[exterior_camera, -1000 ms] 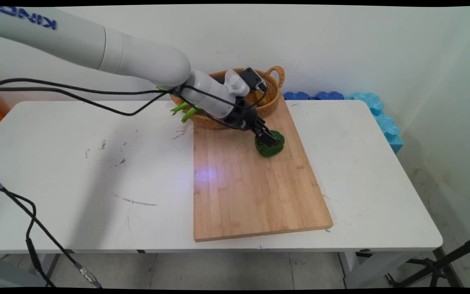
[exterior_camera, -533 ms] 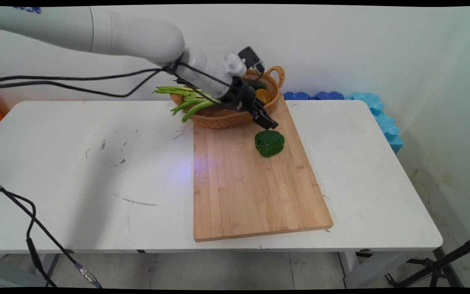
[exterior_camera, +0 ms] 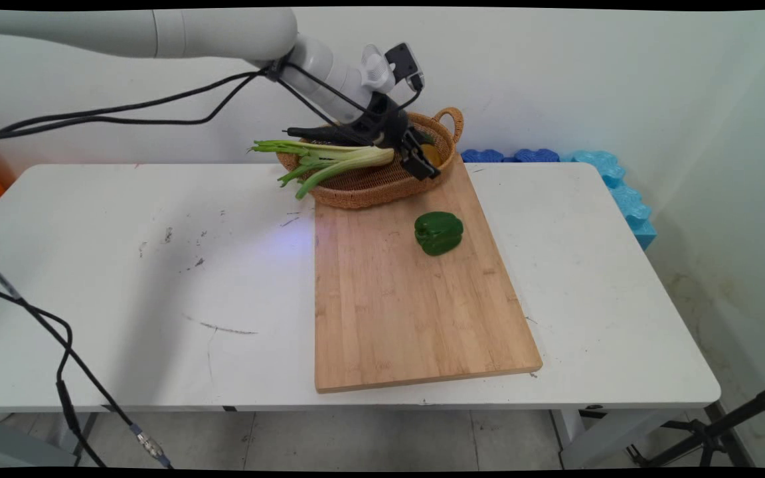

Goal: Pick up the potato from the vegetable basket

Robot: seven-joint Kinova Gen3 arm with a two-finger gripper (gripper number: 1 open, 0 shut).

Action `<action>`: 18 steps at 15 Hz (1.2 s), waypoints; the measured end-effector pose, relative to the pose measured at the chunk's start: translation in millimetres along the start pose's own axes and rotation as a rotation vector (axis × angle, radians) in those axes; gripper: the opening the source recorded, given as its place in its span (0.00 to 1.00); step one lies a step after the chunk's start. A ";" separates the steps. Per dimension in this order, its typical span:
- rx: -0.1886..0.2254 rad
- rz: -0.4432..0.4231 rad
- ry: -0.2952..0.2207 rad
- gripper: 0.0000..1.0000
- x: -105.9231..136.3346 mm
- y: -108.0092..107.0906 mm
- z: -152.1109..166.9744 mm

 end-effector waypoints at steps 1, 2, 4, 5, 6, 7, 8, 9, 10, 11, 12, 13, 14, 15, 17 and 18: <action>0.004 0.020 -0.005 1.00 0.6 -5.5 1.1; 0.010 0.056 -0.013 1.00 1.5 -14.6 3.6; 0.019 0.117 -0.027 1.00 2.4 -29.2 10.5; 0.024 0.153 -0.034 1.00 3.3 -37.5 15.5; 0.028 0.190 -0.041 1.00 4.5 -45.4 21.4; 0.029 0.214 -0.045 1.00 4.9 -50.1 25.2; 0.030 0.253 -0.052 1.00 5.2 -58.4 32.0; 0.030 0.275 -0.056 1.00 5.2 -62.9 35.7; 0.029 0.301 -0.061 1.00 4.8 -66.9 41.0; 0.026 0.327 -0.066 1.00 4.2 -70.8 46.1; 0.023 0.348 -0.070 1.00 3.5 -74.0 50.0; 0.019 0.373 -0.075 1.00 2.3 -77.9 54.7; 0.014 0.396 -0.079 1.00 1.7 -80.3 60.2; 0.011 0.416 -0.082 1.00 1.6 -81.7 65.1; 0.001 0.461 -0.089 1.00 1.7 -84.5 77.1; -0.005 0.491 -0.093 1.00 0.8 -86.8 84.8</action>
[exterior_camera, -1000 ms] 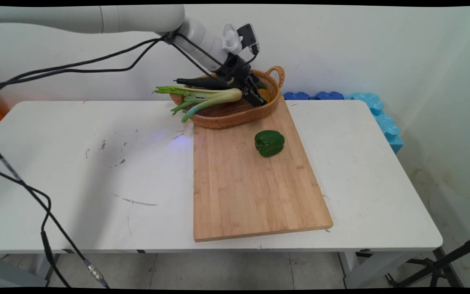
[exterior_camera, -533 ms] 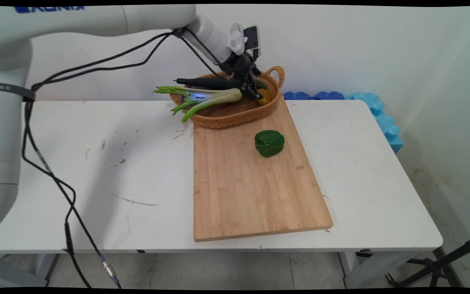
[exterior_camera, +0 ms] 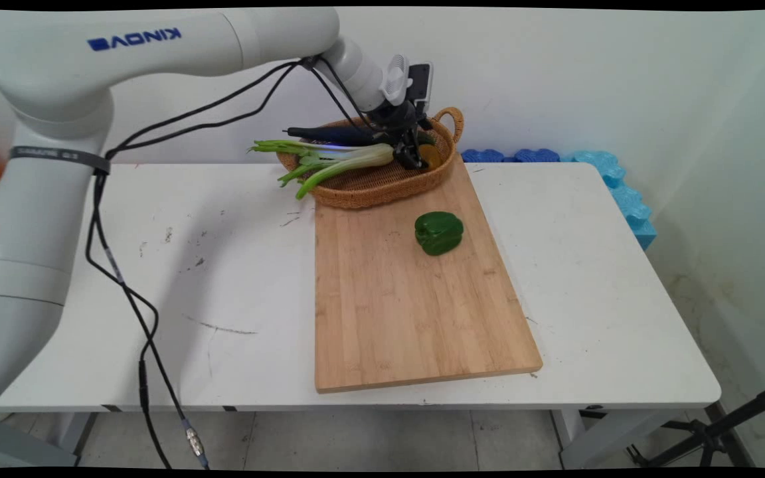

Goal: Pick up the potato from the vegetable basket

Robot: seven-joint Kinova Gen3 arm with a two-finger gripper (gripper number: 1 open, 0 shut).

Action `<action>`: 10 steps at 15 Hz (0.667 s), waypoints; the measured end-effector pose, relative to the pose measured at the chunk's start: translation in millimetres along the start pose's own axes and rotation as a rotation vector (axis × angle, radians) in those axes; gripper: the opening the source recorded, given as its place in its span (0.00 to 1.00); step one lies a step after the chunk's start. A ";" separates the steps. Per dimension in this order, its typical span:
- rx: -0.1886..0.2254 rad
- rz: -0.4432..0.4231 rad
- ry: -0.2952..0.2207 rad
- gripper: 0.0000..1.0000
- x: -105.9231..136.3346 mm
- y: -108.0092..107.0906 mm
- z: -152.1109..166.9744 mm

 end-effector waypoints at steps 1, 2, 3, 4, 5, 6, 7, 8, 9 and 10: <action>-0.004 0.027 -0.004 1.00 -1.1 -1.5 6.5; -0.007 0.043 -0.005 1.00 -0.5 -2.7 10.9; -0.008 0.053 -0.006 1.00 -1.1 -3.4 12.9; -0.010 0.066 -0.009 1.00 -1.8 -4.4 16.0; -0.011 0.075 -0.011 1.00 -2.3 -5.2 17.9; -0.013 0.086 -0.013 1.00 -2.9 -6.1 20.9; -0.015 0.097 -0.016 1.00 -3.1 -6.9 24.3; -0.019 0.112 -0.020 1.00 -3.9 -7.9 29.5; -0.021 0.123 -0.023 1.00 -4.1 -8.8 33.6; -0.022 0.130 -0.025 1.00 -4.4 -9.6 36.2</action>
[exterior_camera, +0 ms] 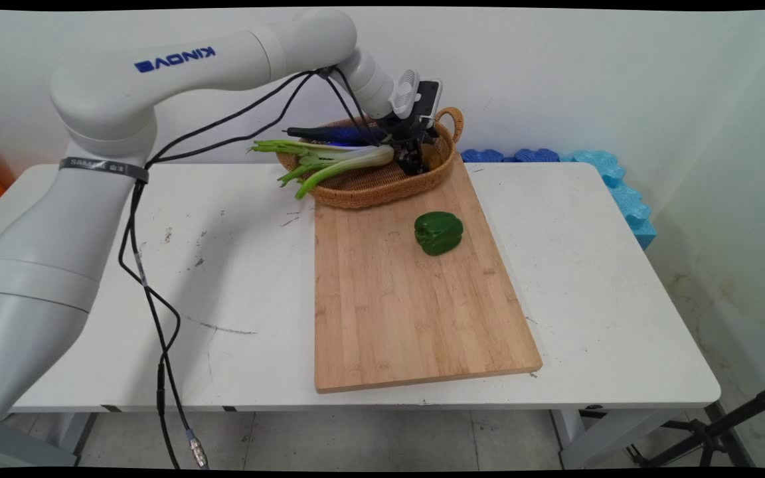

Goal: Pick up the potato from the vegetable basket, then place the picked object on the cutting board

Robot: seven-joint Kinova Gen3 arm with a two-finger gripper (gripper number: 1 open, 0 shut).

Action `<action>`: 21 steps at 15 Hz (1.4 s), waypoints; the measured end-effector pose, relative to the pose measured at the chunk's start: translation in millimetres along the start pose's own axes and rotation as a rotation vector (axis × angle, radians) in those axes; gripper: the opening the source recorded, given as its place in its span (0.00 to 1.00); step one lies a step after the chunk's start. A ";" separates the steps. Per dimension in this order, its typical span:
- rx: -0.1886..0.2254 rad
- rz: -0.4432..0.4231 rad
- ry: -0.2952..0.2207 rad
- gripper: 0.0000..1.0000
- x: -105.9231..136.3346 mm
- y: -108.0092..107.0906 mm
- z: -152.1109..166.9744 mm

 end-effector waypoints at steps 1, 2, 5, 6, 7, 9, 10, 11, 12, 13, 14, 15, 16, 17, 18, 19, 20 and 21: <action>-0.003 0.010 -0.003 1.00 -0.7 -0.7 4.1; -0.004 0.014 -0.004 1.00 -1.0 -0.9 5.5; -0.011 0.028 -0.011 0.00 -3.2 -1.9 13.2; -0.013 0.033 -0.013 0.00 -4.7 -2.2 15.5; -0.014 0.036 -0.015 0.00 -5.9 -2.3 17.2; -0.016 0.039 -0.018 0.00 -8.1 -2.7 19.9; -0.013 0.034 -0.021 0.00 -10.4 -3.5 19.6; -0.009 0.032 -0.024 0.00 -11.1 -4.9 17.8; -0.007 0.033 -0.025 0.00 -11.5 -5.0 16.0; -0.007 0.035 -0.025 0.00 -11.4 -3.6 13.1; -0.007 0.037 -0.025 0.00 -10.1 -2.7 10.4; -0.006 0.038 -0.024 0.00 -8.7 -1.9 6.9; -0.003 0.037 -0.023 0.00 -7.6 -1.5 3.5; 0.000 0.035 -0.020 0.00 -5.7 -0.8 -1.5; 0.004 0.031 -0.016 0.00 -2.6 0.3 -9.2; 0.008 0.026 -0.012 0.00 -0.3 1.3 -15.4; 0.012 0.022 -0.008 0.00 2.2 2.1 -20.9; 0.018 0.016 -0.004 0.00 5.2 2.8 -27.8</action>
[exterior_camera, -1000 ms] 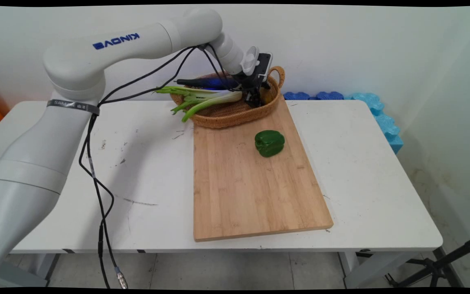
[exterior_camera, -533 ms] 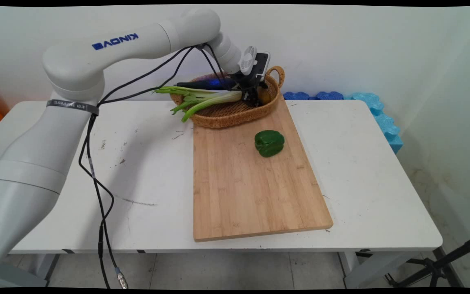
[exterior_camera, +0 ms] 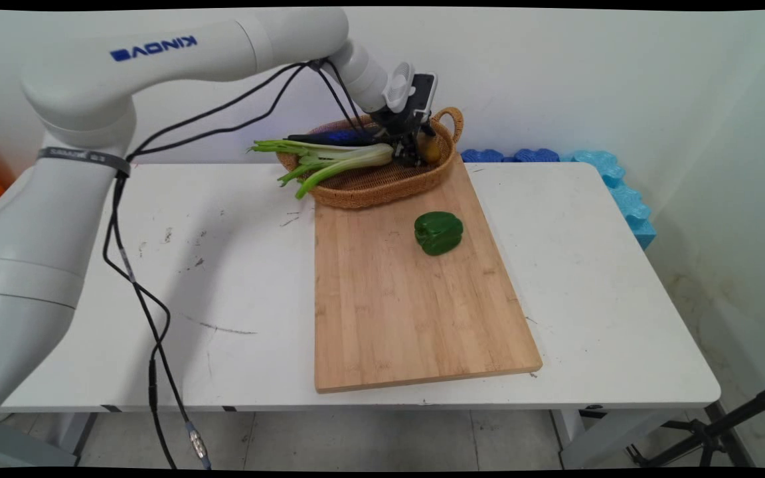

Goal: Place the picked object on the cutting board

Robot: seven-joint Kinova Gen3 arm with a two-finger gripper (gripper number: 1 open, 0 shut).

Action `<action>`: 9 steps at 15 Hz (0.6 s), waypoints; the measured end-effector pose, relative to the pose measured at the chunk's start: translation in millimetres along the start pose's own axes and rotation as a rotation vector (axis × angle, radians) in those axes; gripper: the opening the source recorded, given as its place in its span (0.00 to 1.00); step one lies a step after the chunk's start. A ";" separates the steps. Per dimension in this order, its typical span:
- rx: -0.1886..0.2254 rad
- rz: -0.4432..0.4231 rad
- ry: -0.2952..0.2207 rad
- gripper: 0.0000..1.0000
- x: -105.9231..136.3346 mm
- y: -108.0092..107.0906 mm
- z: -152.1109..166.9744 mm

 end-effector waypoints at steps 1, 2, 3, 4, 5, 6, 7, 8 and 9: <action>0.007 -0.009 0.004 0.00 3.1 0.6 -7.2; 0.019 -0.024 0.009 0.00 7.6 1.7 -18.2; 0.025 -0.034 0.012 0.00 10.5 2.9 -24.8; 0.032 -0.046 0.015 0.00 13.9 4.6 -32.7; 0.039 -0.057 0.017 0.00 17.0 6.0 -39.6; 0.052 -0.079 0.020 0.00 22.1 8.5 -52.7; 0.059 -0.092 0.022 0.00 24.5 10.0 -60.0; 0.066 -0.109 0.023 0.00 26.9 12.4 -68.8; 0.074 -0.134 0.026 0.00 30.5 16.9 -81.2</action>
